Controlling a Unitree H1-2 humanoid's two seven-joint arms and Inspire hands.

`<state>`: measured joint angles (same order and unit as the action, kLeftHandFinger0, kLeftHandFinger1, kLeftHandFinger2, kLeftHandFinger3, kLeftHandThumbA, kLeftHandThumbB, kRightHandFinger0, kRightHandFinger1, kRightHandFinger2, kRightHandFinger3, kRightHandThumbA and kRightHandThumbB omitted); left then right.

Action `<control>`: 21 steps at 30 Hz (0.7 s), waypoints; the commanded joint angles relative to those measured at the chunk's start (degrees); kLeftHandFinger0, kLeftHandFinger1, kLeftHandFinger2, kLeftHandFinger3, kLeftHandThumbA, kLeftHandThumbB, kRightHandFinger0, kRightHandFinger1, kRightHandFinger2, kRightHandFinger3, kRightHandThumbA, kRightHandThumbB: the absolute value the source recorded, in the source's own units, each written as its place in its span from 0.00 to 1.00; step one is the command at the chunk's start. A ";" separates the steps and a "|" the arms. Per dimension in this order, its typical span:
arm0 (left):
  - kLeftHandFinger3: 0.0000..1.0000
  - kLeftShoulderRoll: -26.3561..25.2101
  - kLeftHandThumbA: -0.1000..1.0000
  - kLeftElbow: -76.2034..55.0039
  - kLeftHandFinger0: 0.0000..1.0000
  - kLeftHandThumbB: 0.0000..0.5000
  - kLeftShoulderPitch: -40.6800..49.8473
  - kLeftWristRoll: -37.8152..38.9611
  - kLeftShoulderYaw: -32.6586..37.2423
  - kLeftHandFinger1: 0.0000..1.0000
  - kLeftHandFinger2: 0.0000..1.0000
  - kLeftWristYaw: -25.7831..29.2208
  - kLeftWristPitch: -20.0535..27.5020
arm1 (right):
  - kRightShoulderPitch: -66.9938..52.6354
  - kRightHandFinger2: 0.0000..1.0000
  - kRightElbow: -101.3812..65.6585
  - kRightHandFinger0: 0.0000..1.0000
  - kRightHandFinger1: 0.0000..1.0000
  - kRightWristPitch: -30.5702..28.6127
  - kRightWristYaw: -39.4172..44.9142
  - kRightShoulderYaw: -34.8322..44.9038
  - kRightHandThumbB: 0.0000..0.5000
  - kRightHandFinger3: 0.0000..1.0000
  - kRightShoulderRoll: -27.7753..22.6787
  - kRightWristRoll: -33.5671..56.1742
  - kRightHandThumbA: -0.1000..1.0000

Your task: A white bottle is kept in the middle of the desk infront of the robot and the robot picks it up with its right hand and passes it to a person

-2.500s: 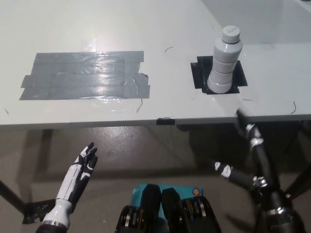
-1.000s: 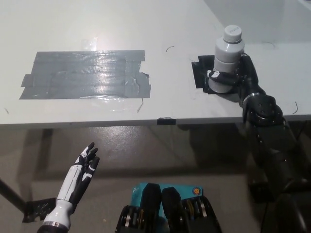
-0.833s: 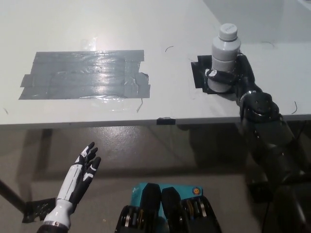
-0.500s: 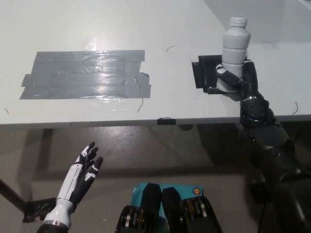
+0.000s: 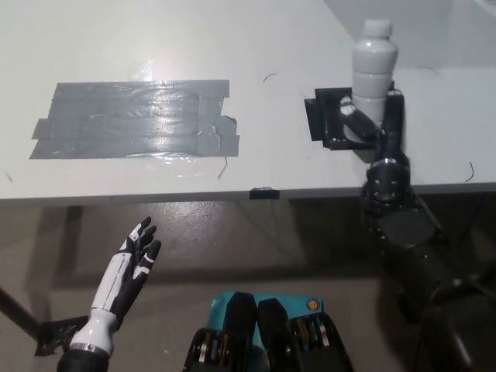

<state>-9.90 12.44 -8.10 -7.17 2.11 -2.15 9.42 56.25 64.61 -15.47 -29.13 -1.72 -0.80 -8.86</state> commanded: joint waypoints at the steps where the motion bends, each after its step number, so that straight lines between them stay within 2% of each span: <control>1: 1.00 0.08 0.91 -1.24 1.00 0.09 -1.03 0.63 -0.43 1.00 1.00 -0.02 0.43 | 2.31 0.86 -8.61 0.01 0.41 -1.51 -0.56 -3.01 0.38 0.86 2.72 -3.94 0.00; 3: 1.00 0.14 0.92 -1.26 1.00 0.09 -0.71 0.65 -0.40 1.00 1.00 0.09 0.75 | 3.18 0.85 -9.04 0.02 0.41 -0.62 -0.20 -4.06 0.40 0.85 4.04 -4.36 0.00; 9: 1.00 0.16 0.92 -1.16 1.00 0.13 -0.03 0.69 -0.38 1.00 1.00 0.20 1.44 | 7.49 0.87 -3.07 0.01 0.44 3.23 -0.01 -6.35 0.37 0.89 5.45 -5.35 0.00; 10: 1.00 0.19 0.92 -1.11 1.00 0.13 -0.06 0.77 -0.37 1.00 1.00 0.16 1.54 | 8.40 0.94 -1.38 0.06 0.49 3.04 -0.03 -6.39 0.35 0.95 5.42 -5.20 0.00; 11: 1.00 0.16 0.92 -1.11 1.00 0.14 0.02 0.77 -0.37 1.00 1.00 0.15 1.62 | 9.20 0.88 0.23 0.02 0.45 3.02 -0.18 -6.72 0.38 0.89 5.28 -5.46 0.00; 13: 1.00 0.14 0.91 -1.56 1.00 0.14 0.25 1.22 -0.48 1.00 1.00 -0.13 1.03 | 11.55 0.86 4.57 0.02 0.46 3.46 0.71 -6.59 0.40 0.87 4.97 -4.65 0.00; 15: 1.00 0.25 0.90 -1.75 1.00 0.09 0.21 1.02 -0.39 1.00 1.00 0.00 0.97 | 13.17 0.85 7.73 0.00 0.45 3.18 1.29 -6.67 0.40 0.85 4.56 -4.28 0.00; 17: 1.00 0.33 0.89 -1.94 1.00 0.09 0.24 1.03 -0.36 1.00 1.00 0.04 0.77 | 14.17 0.85 9.83 0.02 0.47 3.72 1.84 -6.73 0.41 0.82 4.24 -4.12 0.00; 21: 1.00 0.24 0.89 -2.38 1.00 0.07 0.20 0.98 -0.32 1.00 1.00 -0.01 0.19 | 14.94 0.79 11.94 0.00 0.41 3.76 3.04 -6.22 0.40 0.74 4.35 -3.17 0.00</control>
<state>-9.80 12.09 -7.66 -6.59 2.15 -2.14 9.42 66.15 75.61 -11.94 -27.93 -8.14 3.94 -12.44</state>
